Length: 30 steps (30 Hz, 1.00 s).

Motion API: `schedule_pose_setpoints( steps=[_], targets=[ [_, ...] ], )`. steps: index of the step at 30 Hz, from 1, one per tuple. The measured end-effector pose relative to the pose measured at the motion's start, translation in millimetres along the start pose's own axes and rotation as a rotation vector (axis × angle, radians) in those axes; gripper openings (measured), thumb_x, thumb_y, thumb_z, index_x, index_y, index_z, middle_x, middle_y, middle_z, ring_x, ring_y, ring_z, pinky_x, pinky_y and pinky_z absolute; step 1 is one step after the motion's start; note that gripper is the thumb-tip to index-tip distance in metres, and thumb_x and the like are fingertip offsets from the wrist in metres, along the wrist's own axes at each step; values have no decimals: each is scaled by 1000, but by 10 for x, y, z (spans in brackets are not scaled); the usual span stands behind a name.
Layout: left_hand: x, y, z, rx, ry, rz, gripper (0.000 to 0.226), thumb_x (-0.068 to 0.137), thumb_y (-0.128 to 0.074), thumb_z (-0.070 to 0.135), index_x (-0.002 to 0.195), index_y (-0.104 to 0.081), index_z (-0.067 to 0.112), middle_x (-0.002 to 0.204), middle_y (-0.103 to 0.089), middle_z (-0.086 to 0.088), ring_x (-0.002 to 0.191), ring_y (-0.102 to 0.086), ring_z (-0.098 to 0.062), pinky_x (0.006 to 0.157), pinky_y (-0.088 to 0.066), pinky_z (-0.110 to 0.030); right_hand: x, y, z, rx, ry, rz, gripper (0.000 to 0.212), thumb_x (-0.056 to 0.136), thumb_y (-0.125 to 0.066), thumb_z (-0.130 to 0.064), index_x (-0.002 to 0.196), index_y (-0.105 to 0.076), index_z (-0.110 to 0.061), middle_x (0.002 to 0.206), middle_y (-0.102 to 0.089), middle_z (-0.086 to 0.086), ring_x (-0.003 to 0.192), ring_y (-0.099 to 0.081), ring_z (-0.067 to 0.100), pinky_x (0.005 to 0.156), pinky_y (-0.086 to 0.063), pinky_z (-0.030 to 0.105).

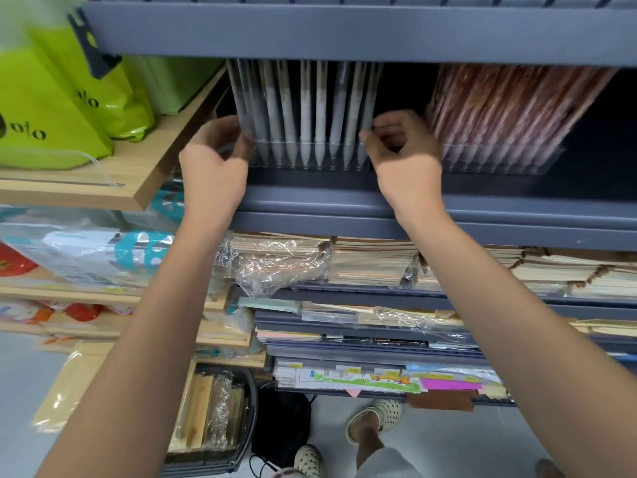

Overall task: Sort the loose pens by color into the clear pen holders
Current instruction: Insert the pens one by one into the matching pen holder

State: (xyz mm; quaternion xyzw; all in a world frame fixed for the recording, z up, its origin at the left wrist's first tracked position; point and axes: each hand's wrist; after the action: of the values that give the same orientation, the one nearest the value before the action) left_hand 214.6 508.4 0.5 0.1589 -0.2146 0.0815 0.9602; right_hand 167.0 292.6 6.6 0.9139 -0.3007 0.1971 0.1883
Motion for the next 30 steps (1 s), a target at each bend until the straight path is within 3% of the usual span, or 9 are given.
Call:
schedule_pose_setpoints(
  steps=[7,13,18,23,27,30],
  targets=[
    [36,-14,-76,-8,65,44,28,94,-65,23,116,-71,7,103,-74,-8,89,-66,-12,85,-54,-27,-2,-16,67,-88,6,9,12,87,-68,-13,96,-68,-7,91,-68,12,79,-61,19,76,-54,32],
    [38,20,-102,11,101,61,32,89,-66,38,111,-75,16,95,-75,-3,87,-69,-15,87,-57,-37,-4,2,48,-79,-10,18,5,87,-68,-14,92,-67,-12,86,-67,8,74,-59,14,72,-52,27],
    [24,12,-103,17,87,82,29,89,-67,36,108,-76,16,88,-75,-5,79,-66,-14,84,-57,-41,-4,1,62,-57,-22,11,5,88,-69,-14,90,-65,-15,84,-66,4,73,-59,12,71,-51,25],
    [10,2,-99,46,58,96,24,92,-68,32,106,-76,15,85,-73,-2,77,-65,-13,80,-57,-37,3,2,79,-29,-19,6,7,88,-69,-15,90,-63,-17,79,-64,-3,71,-58,10,70,-51,24],
    [5,3,-102,52,36,95,21,91,-69,32,103,-76,17,85,-73,3,77,-66,-8,79,-56,-32,17,8,81,22,-41,-8,9,89,-69,-13,88,-62,-19,77,-64,-3,71,-60,17,73,-54,35],
    [22,-18,-106,12,26,114,15,88,-74,31,98,-71,19,84,-71,10,73,-64,0,76,-55,-26,23,14,93,33,-40,-16,17,89,-69,-15,82,-60,-27,74,-63,-12,67,-60,11,73,-56,37]
  ],
)
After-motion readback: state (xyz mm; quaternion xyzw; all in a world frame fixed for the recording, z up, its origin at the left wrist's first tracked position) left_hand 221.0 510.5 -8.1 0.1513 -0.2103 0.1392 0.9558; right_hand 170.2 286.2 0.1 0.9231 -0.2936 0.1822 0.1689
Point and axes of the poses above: each hand's wrist, its own x-axis towards the middle knuckle, its own y-axis out of the back of the hand, z = x × y
